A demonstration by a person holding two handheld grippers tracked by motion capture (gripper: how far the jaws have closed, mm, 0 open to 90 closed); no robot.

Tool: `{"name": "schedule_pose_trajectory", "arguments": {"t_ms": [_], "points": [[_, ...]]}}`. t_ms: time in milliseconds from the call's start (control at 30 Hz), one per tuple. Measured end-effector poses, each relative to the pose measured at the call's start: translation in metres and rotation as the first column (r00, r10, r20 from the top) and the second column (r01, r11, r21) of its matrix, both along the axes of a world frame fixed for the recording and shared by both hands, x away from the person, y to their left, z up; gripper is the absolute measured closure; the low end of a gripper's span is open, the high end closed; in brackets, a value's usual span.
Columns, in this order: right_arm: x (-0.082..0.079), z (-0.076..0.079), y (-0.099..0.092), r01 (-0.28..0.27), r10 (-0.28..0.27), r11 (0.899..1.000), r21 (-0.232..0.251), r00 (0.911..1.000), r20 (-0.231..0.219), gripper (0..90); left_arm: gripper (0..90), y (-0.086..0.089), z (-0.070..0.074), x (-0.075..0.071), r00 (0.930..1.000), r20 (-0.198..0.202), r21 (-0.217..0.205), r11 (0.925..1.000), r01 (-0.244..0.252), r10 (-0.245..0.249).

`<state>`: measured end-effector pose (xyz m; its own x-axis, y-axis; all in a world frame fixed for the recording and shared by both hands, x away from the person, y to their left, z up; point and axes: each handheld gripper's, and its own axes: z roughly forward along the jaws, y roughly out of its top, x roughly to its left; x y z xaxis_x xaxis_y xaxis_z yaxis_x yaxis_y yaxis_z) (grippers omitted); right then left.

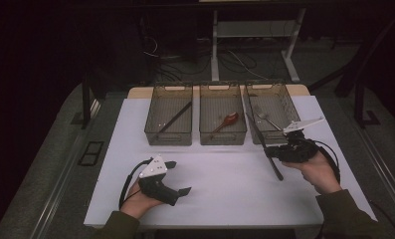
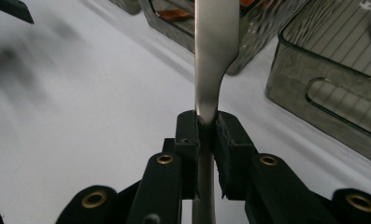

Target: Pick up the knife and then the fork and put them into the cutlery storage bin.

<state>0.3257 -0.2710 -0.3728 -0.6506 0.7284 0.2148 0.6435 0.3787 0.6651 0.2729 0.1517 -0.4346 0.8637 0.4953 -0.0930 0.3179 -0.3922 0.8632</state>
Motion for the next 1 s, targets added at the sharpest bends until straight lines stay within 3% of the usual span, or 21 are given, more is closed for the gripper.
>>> {"name": "schedule_pose_trajectory", "arguments": {"t_ms": [433, 767, 1000], "points": [[0.016, 0.031, -0.024, 0.074, -0.076, 0.997, 0.029, 0.9932, 0.088, 78.7, 0.0, 0.001, 0.0, 0.001, 1.0, -0.004, -0.011, 0.9999, 0.007, -0.007], [0.055, 0.062, -0.039, 0.145, -0.145, 0.989, 0.011, 0.9761, 0.162, 78.8, 0.0, 0.004, 0.002, 0.002, 0.9998, -0.017, -0.054, 0.9985, 0.01, -0.011], [0.084, 0.068, -0.045, 0.186, -0.176, 0.982, -0.032, 0.9647, 0.196, 78.8, 0.0, 0.004, 0.001, 0.002, 0.9997, -0.025, -0.049, 0.9988, 0.001, -0.002]]}}
